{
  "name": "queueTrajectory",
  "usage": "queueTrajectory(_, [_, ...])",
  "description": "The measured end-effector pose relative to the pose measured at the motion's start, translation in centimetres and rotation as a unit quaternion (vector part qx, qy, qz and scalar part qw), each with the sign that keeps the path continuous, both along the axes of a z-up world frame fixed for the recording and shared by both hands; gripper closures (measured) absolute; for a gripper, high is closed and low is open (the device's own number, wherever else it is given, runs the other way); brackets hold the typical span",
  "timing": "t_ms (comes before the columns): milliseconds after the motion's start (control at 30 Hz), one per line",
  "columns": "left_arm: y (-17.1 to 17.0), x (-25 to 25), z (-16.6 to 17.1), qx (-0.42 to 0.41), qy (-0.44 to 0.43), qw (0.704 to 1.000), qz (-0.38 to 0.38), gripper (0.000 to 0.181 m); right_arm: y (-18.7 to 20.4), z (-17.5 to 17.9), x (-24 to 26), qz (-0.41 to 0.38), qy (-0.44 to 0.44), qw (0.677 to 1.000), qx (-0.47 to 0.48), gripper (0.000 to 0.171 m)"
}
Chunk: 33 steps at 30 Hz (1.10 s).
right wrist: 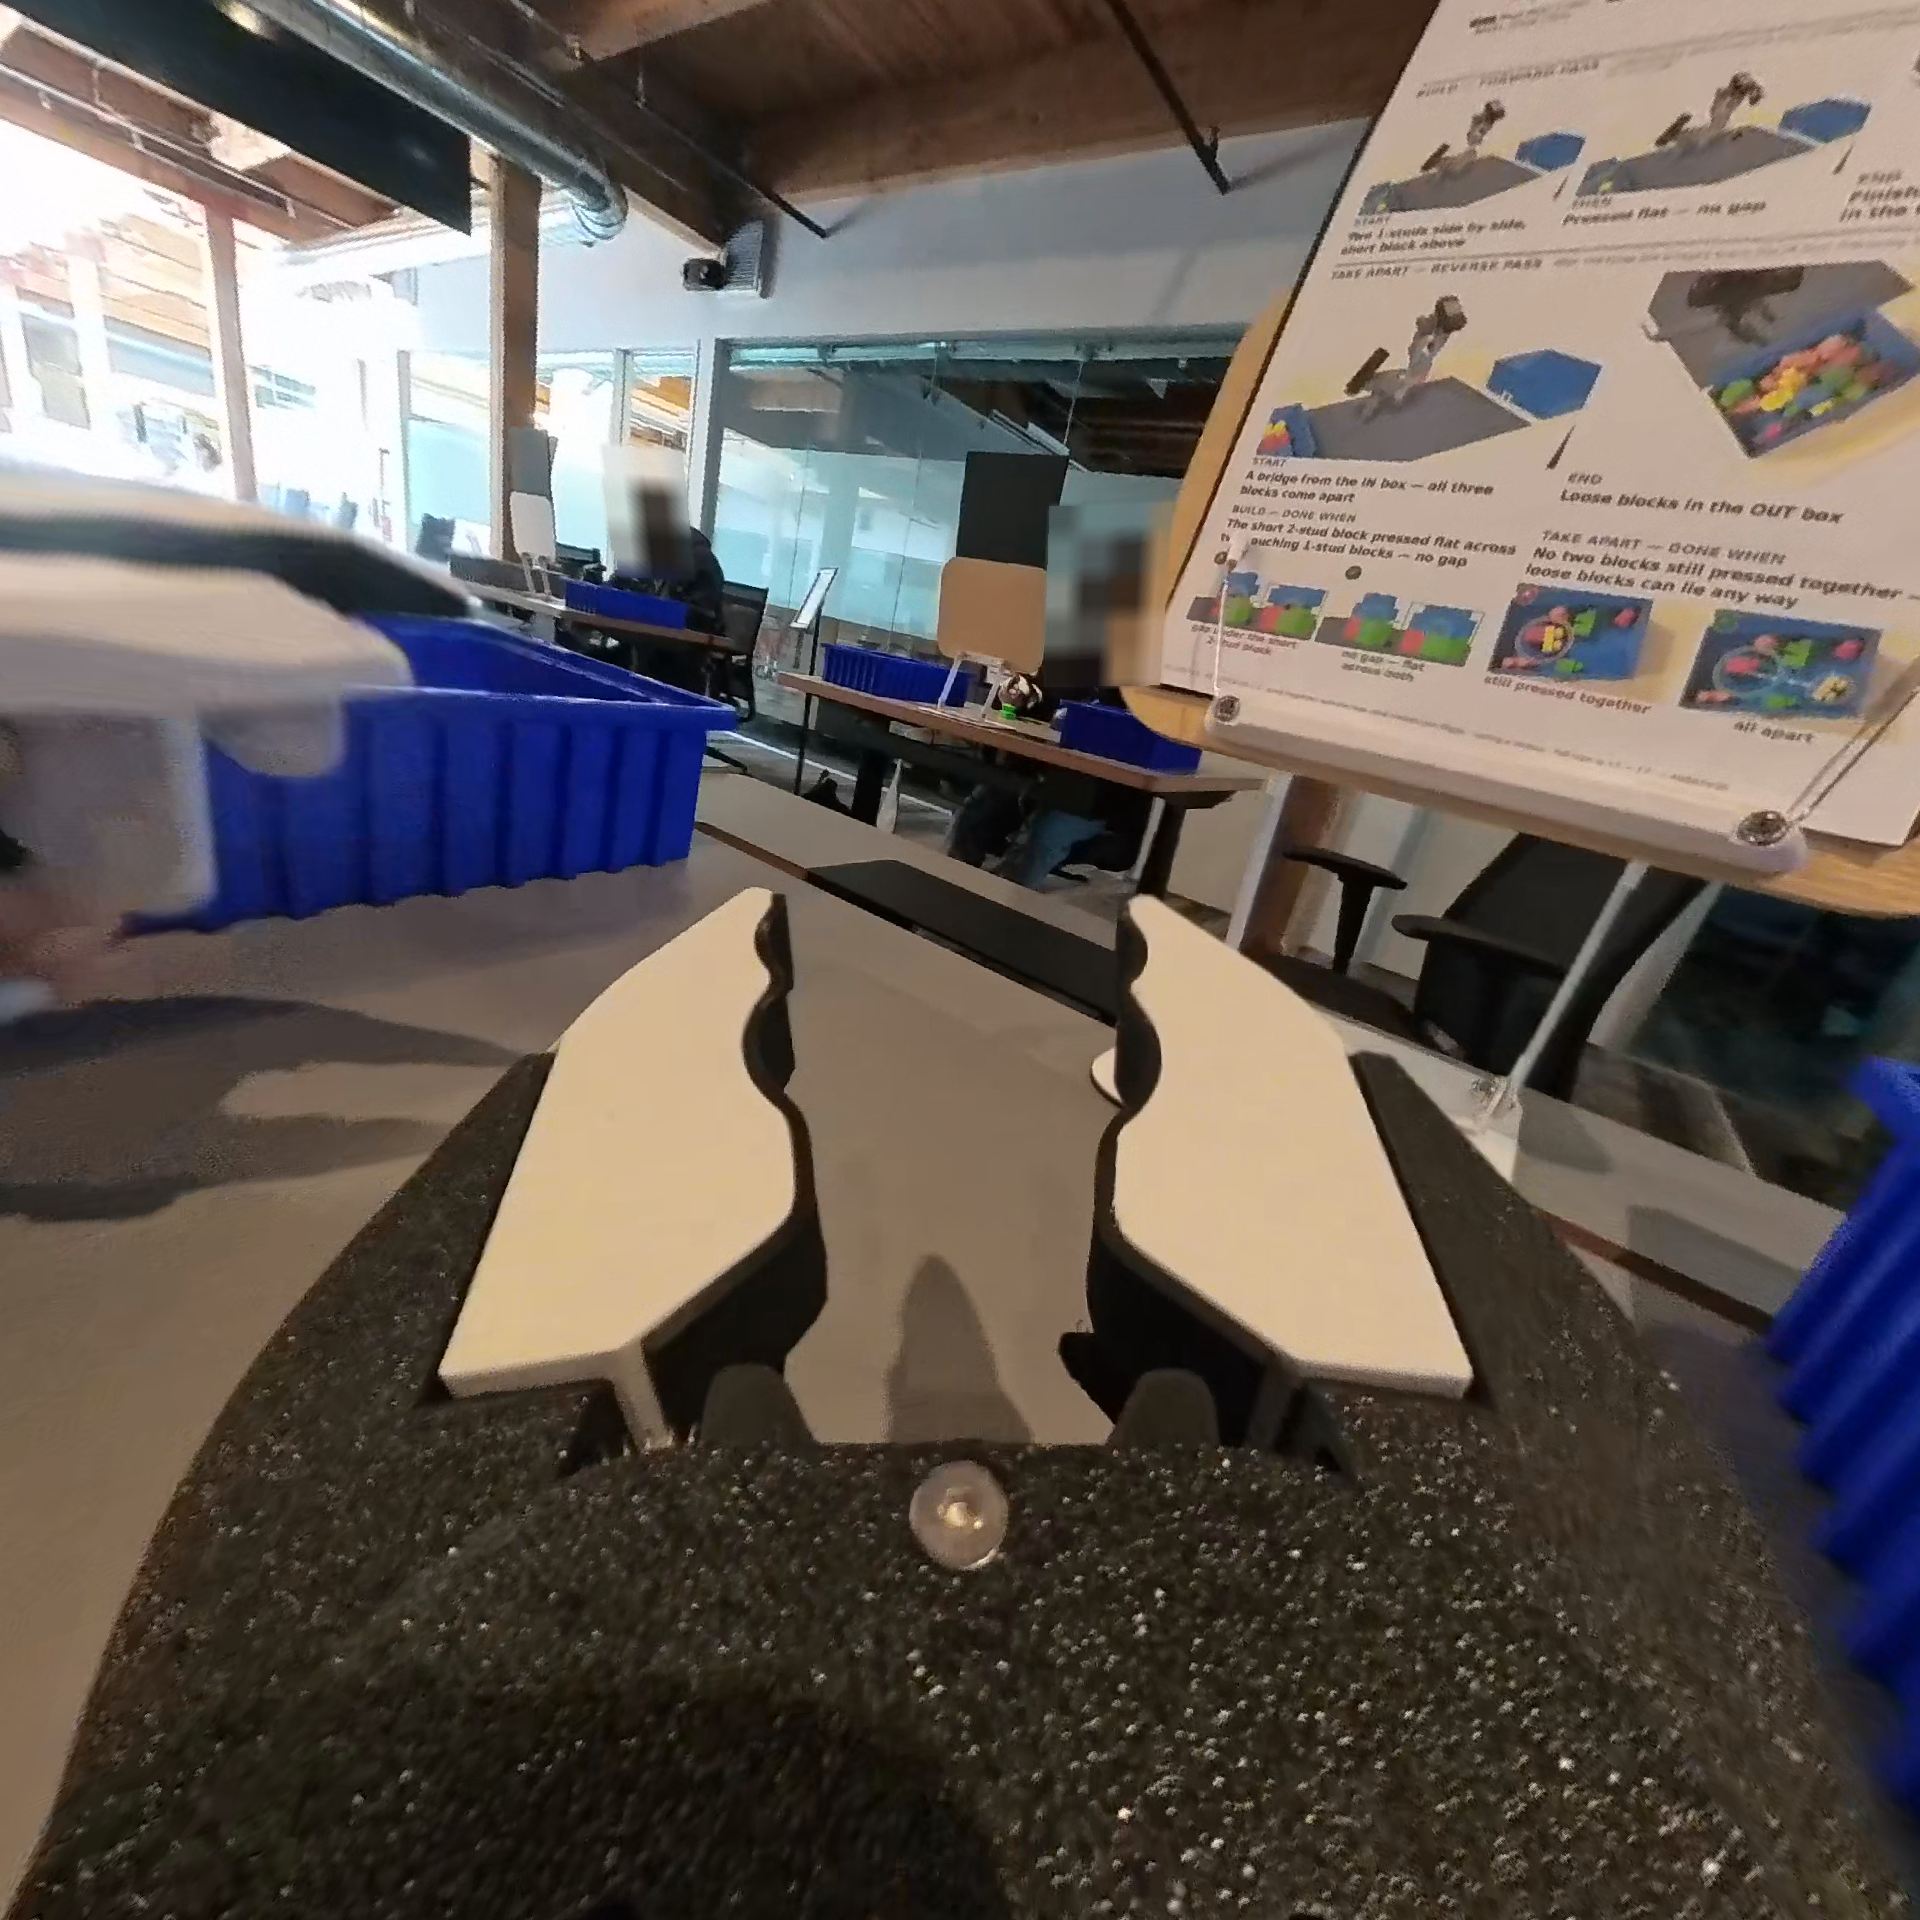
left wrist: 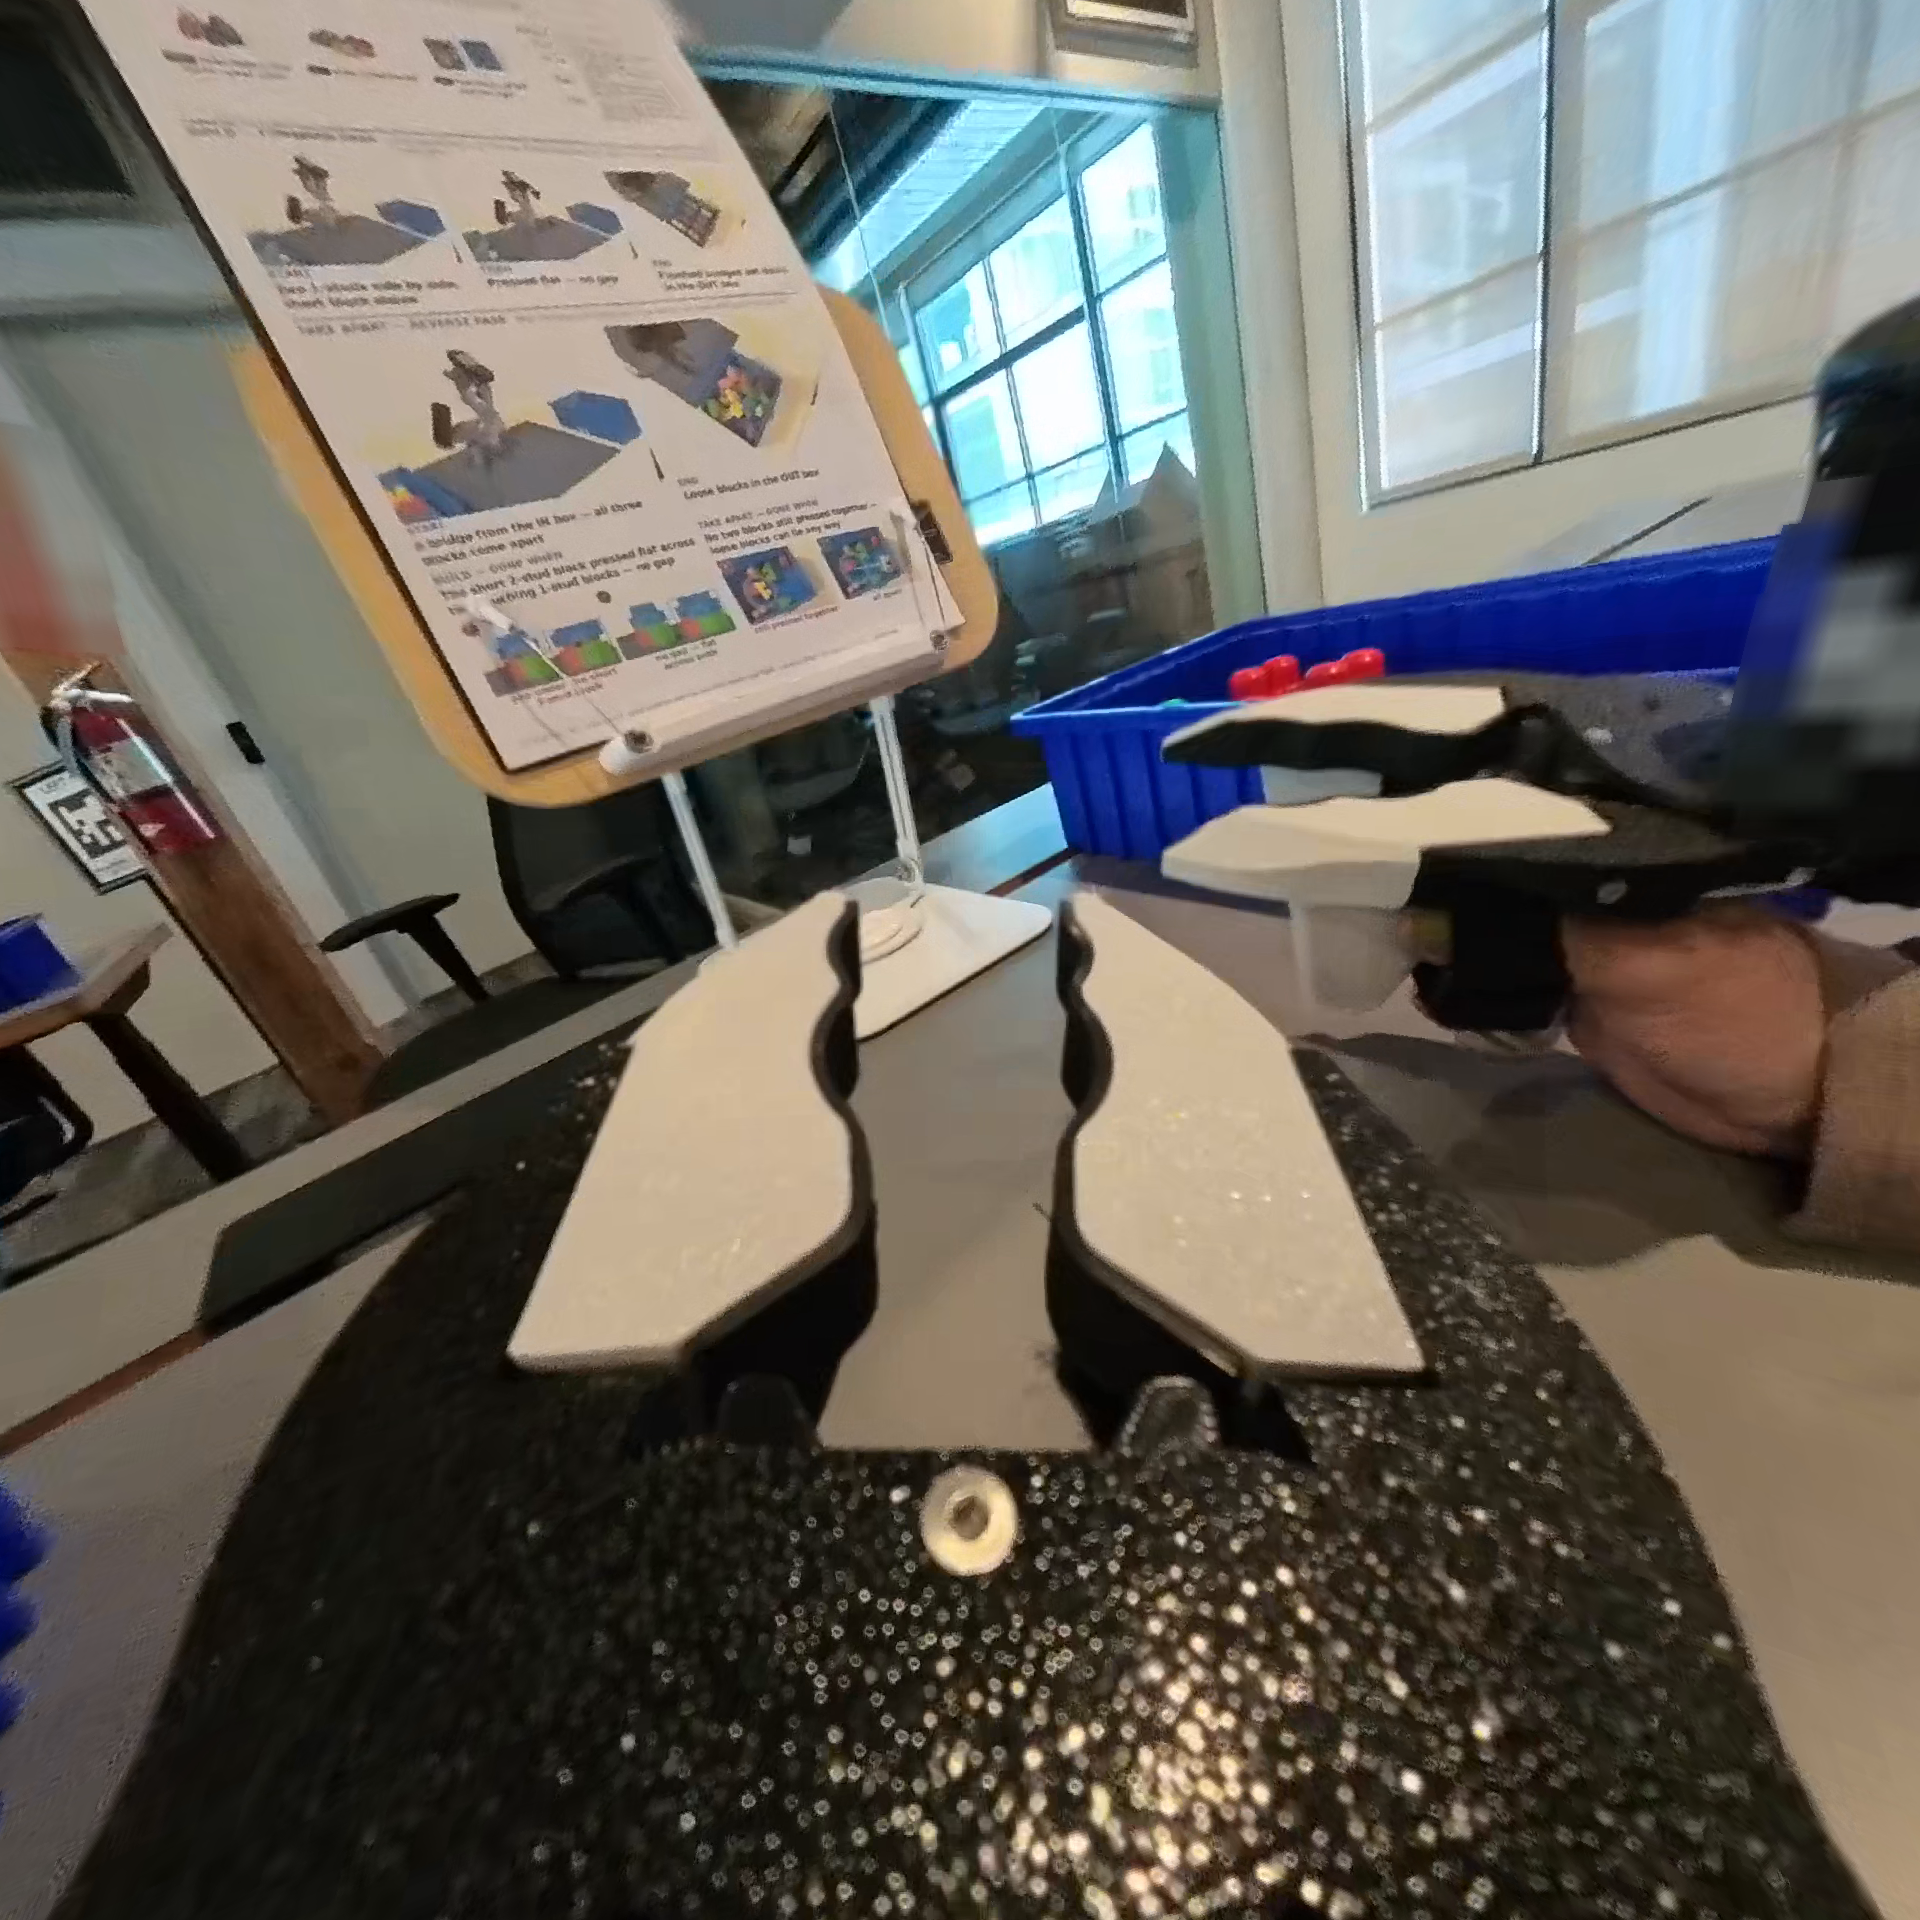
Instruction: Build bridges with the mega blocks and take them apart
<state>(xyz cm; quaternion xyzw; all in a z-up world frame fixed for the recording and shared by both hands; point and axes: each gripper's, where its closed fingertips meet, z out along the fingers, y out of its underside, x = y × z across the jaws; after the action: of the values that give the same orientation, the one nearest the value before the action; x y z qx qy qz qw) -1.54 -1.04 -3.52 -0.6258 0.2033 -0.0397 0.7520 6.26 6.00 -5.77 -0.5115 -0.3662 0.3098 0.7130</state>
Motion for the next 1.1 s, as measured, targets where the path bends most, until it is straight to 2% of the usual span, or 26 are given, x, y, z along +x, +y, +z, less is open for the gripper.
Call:
queueTrajectory(200, [-6.3,-5.5,6.0,-0.046,-0.04,0.995,0.079,0.147,0.0,0.0,0.2,0.021,0.022,0.999,-0.037,0.115])
queueTrajectory(267, [-8.1,-9.7,7.3,-0.054,-0.011,0.989,0.136,0.151,-0.1,-0.2,0.1,0.032,0.024,0.998,-0.049,0.118])
queueTrajectory(333, [-9.1,-14.9,7.7,-0.07,0.061,0.973,0.213,0.16,0.0,-0.5,-0.1,0.038,0.02,0.997,-0.063,0.12])
queueTrajectory(367, [-9.1,-17.4,7.3,-0.089,0.102,0.961,0.24,0.163,-0.1,-0.6,-0.2,0.044,0.02,0.996,-0.07,0.121])
queueTrajectory(433, [-8.8,-21.3,4.5,-0.177,0.164,0.939,0.245,0.164,-0.2,-0.7,-0.3,0.054,0.021,0.995,-0.084,0.122])
queueTrajectory(500, [-8.7,-24.1,0.6,-0.293,0.19,0.91,0.224,0.155,-0.2,-0.8,-0.4,0.058,0.022,0.994,-0.094,0.123])
queueTrajectory(567, [-9.4,-26.4,-2.5,-0.373,0.216,0.878,0.208,0.145,-0.3,-0.9,-0.3,0.06,0.022,0.993,-0.098,0.124])
queueTrajectory(633, [-10.5,-29.7,-3.7,-0.412,0.263,0.838,0.243,0.136,-0.3,-0.9,-0.3,0.061,0.021,0.993,-0.1,0.125])
queueTrajectory(700, [-12.4,-33.5,-3.4,-0.438,0.301,0.791,0.302,0.143,-0.3,-1.0,-0.4,0.063,0.019,0.993,-0.103,0.126])
queueTrajectory(767, [-14.7,-35.6,-3.7,-0.497,0.267,0.759,0.324,0.144,-0.3,-1.1,-0.4,0.065,0.018,0.992,-0.105,0.126])
queueTrajectory(900, [-18.2,-35.0,-6.8,-0.64,0.082,0.716,0.267,0.12,-0.4,-1.2,-0.7,0.072,0.016,0.991,-0.109,0.126])
queueTrajectory(1000, [-19.9,-35.9,-8.3,-0.678,0.045,0.674,0.291,0.115,-0.5,-1.2,-0.7,0.075,0.017,0.991,-0.11,0.127])
queueTrajectory(1100, [-20.8,-35.5,-9.5,-0.701,-0.002,0.647,0.3,0.114,-0.6,-1.2,-0.7,0.078,0.017,0.991,-0.112,0.127])
